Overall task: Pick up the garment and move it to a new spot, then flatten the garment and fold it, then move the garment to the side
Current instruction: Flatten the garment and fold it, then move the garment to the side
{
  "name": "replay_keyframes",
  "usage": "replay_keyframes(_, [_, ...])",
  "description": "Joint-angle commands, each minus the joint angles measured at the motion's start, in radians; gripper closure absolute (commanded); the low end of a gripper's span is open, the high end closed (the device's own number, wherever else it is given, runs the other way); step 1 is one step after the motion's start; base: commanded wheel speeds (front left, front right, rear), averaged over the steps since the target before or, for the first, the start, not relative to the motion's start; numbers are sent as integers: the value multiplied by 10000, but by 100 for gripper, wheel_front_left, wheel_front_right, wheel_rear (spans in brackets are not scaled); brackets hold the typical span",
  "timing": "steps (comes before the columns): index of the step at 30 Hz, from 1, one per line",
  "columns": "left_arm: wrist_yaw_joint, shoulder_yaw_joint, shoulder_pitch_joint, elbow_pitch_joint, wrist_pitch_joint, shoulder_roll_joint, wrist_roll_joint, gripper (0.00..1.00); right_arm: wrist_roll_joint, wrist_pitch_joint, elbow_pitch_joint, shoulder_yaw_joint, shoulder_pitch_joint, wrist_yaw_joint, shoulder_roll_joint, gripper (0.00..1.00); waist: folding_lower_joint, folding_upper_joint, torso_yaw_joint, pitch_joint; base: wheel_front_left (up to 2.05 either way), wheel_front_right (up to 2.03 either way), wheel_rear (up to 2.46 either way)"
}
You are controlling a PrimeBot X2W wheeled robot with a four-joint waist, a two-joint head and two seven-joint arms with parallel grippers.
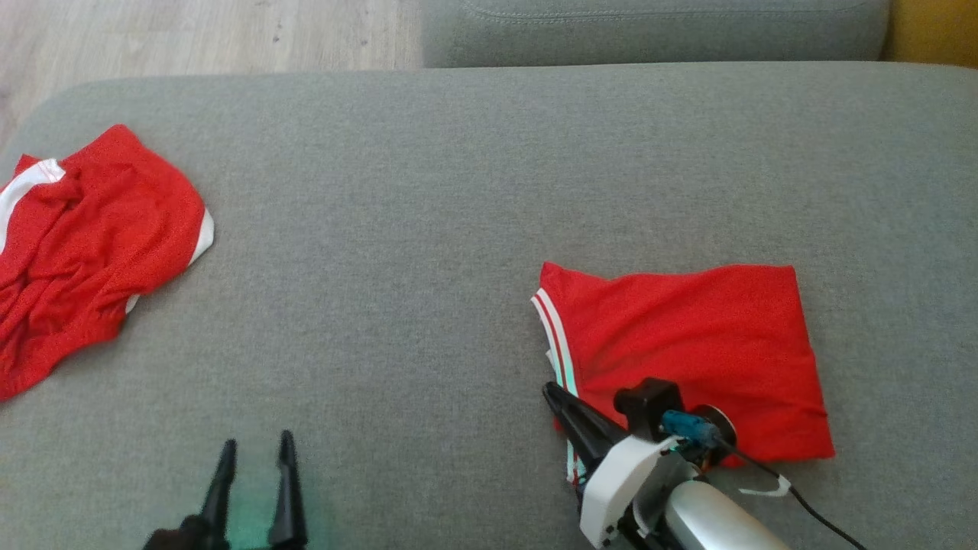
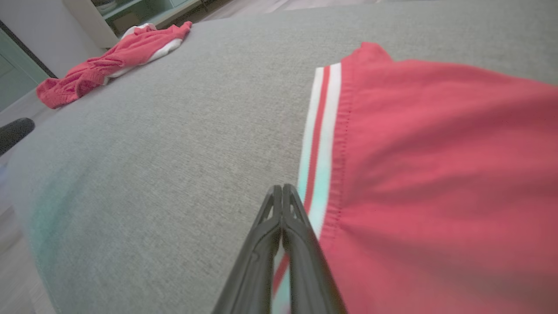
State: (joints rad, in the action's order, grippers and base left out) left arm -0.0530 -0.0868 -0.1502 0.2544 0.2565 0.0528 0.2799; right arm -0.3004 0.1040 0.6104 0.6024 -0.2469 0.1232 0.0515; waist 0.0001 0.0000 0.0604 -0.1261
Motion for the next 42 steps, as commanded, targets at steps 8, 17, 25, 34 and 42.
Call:
replay_keyframes(8, [-93,1136,291,-452,53,-26,-106,0,-260,833,-747,-51,-320,75,-13,95,-1,0,-543,450,0,0,0])
replay_keyframes(17, [-305,1404,-60,-555,53,-26,-236,0,1876,1479,-3236,-3573,1431,75,197,0,-1,0,-851,1242,0,0,0])
replay_keyframes(25, [-583,1118,-350,-505,53,-26,-252,0,1633,1571,-4225,-4792,2861,75,717,0,-1,0,-652,1604,0,0,0])
replay_keyframes(34, [-722,794,-776,-763,53,-26,-106,0,1344,1575,-4386,-5298,3709,75,493,0,-1,0,-536,1832,0,0,0])
replay_keyframes(42, [-749,791,-831,-808,53,-26,-114,0,1247,1576,-4299,-5305,3569,75,427,0,-1,0,-488,1793,0,0,0])
